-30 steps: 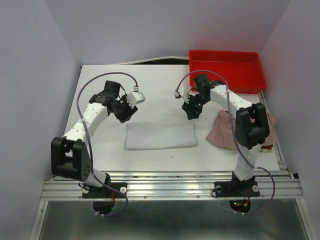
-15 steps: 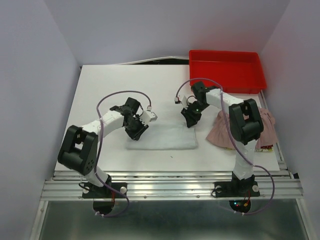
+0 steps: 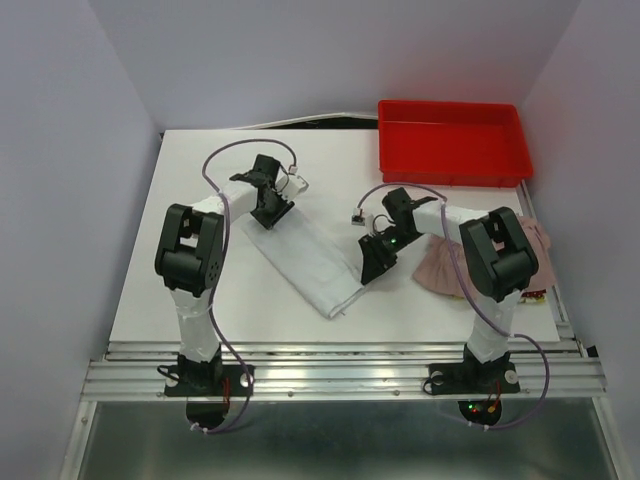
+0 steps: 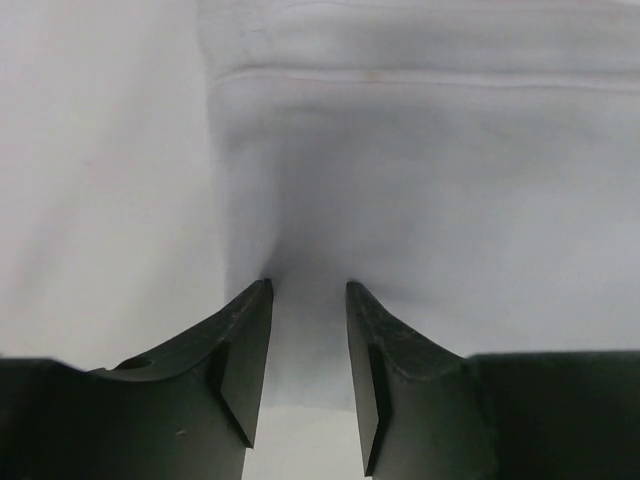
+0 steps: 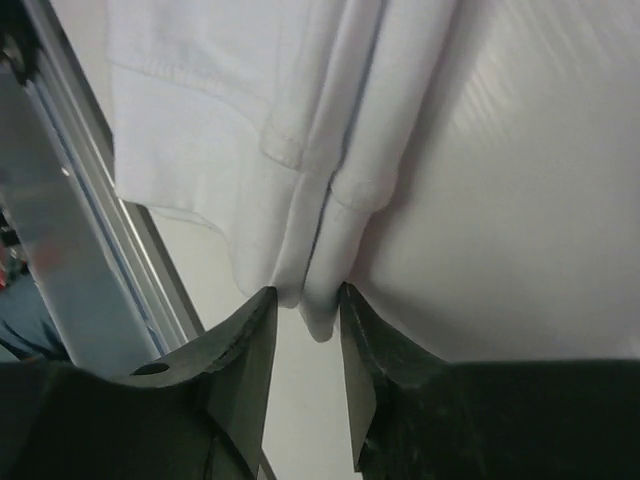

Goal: Fold and stack the skirts
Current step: Fold the skirt

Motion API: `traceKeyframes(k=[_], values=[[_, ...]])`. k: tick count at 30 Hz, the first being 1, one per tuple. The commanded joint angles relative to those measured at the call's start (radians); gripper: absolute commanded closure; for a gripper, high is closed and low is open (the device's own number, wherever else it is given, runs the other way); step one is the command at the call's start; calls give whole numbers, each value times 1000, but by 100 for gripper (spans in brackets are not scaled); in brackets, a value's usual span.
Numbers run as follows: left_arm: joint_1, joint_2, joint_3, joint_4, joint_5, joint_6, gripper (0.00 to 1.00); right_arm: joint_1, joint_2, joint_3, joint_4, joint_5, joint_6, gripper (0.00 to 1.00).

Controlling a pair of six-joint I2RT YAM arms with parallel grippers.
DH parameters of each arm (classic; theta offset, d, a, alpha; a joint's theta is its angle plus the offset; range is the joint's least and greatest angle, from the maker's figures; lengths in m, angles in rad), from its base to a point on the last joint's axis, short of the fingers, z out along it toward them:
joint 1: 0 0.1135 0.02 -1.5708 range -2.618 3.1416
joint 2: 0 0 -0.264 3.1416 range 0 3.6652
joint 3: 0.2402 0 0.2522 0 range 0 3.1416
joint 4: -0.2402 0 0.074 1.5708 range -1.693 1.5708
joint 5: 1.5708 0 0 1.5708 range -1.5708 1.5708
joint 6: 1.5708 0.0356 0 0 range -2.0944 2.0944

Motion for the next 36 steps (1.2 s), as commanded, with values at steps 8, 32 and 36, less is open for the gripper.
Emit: traceKeyframes(k=[8, 32, 36], values=[[35, -338, 49, 134, 50, 46, 39, 132, -192, -80, 407, -204, 535, 51], [-591, -788, -515, -2, -120, -175, 1, 175, -137, -117, 442, 122, 668, 41], [-705, -711, -501, -25, -122, -180, 1, 175, -88, -100, 447, 76, 687, 39]])
